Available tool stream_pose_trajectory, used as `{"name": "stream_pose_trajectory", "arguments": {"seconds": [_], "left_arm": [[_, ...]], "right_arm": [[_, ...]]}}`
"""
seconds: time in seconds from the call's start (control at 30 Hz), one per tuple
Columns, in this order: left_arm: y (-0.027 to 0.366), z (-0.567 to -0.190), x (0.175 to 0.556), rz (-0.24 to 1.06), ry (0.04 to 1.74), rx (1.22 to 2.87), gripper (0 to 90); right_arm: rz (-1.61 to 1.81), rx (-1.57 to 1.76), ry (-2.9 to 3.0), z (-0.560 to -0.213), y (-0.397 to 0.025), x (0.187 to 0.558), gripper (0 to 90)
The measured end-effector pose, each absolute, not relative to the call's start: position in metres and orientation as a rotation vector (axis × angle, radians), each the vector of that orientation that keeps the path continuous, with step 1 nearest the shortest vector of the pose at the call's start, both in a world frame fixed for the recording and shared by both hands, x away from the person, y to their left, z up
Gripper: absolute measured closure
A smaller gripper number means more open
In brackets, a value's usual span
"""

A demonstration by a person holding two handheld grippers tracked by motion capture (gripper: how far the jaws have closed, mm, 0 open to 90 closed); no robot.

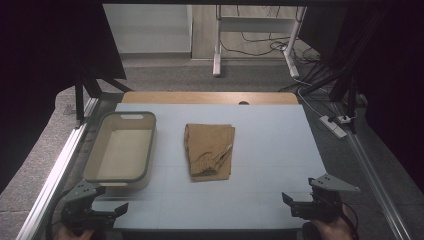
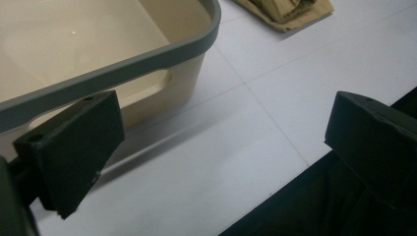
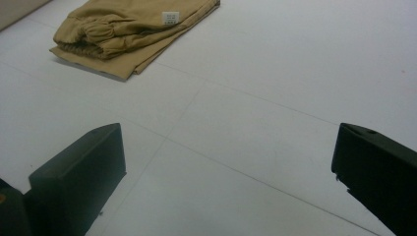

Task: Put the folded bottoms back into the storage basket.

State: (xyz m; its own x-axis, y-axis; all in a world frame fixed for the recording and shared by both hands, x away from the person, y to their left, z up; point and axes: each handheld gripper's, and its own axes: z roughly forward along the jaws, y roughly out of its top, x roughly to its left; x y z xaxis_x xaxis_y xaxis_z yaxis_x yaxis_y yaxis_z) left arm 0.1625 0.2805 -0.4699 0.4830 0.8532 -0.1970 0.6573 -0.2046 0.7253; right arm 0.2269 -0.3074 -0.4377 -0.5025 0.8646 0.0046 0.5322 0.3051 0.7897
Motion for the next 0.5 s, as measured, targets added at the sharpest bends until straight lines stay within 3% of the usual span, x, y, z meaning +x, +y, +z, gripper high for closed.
{"name": "stream_pose_trajectory", "arguments": {"seconds": [0.5], "left_arm": [[0.2785, -0.4709, 0.1640, 0.264, 1.204, 1.990, 2.0]], "right_arm": [[1.078, 1.248, 2.184, -0.4386, -0.3081, 0.2298, 0.4]]}}
